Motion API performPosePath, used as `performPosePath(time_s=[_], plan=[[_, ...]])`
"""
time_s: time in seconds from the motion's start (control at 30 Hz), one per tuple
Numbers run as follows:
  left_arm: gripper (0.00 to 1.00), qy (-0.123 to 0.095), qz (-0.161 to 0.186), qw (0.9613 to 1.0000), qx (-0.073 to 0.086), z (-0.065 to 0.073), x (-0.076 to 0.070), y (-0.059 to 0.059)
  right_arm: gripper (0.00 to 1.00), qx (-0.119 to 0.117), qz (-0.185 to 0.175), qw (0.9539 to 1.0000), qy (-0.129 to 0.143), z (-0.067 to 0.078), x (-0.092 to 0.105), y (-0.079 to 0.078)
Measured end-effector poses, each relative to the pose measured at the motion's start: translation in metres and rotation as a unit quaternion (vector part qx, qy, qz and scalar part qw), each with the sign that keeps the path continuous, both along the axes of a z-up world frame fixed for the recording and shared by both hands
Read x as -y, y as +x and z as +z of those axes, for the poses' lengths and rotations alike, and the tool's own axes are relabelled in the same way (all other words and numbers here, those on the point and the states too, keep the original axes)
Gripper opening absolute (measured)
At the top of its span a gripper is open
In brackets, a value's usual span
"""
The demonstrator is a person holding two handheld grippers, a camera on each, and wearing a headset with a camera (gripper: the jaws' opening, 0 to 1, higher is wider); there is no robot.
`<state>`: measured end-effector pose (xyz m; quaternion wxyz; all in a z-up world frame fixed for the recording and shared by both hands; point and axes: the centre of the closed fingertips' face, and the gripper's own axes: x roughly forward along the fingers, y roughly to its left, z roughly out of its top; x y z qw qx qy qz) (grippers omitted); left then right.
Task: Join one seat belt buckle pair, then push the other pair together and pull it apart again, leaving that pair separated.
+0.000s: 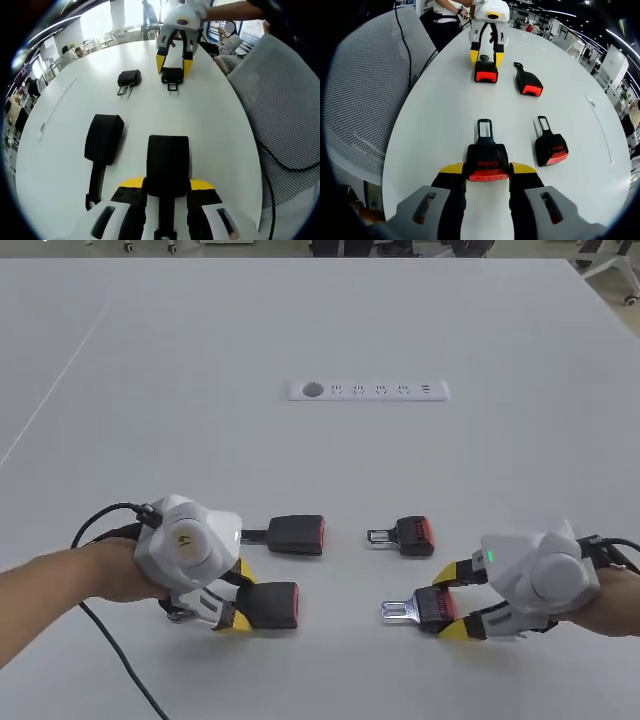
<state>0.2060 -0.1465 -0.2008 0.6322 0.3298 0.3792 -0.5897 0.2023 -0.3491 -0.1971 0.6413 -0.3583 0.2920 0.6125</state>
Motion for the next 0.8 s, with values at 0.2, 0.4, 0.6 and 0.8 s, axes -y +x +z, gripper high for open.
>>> performPosePath(time_s=[0.2,0.4,0.6,0.8], plan=[[0.31,0.012,-0.015,0.9998,-0.004,-0.0009,0.0007,-0.0015,0.31,0.001,-0.001,1.0000,-0.002,-0.0005,0.0009,0.0002],[0.31,0.012,-0.016,0.9998,-0.008,-0.0014,-0.0009,-0.0006,0.30,0.000,-0.002,1.0000,-0.005,0.0004,0.0001,-0.0010],[0.31,0.015,-0.014,0.9997,-0.014,-0.0024,-0.0018,-0.0002,0.30,-0.002,-0.004,1.0000,-0.008,0.0000,0.0002,-0.0004],[0.31,0.020,-0.013,0.9995,-0.020,-0.0030,-0.0017,-0.0010,0.30,-0.008,-0.014,0.9999,-0.006,0.0006,-0.0036,-0.0001]])
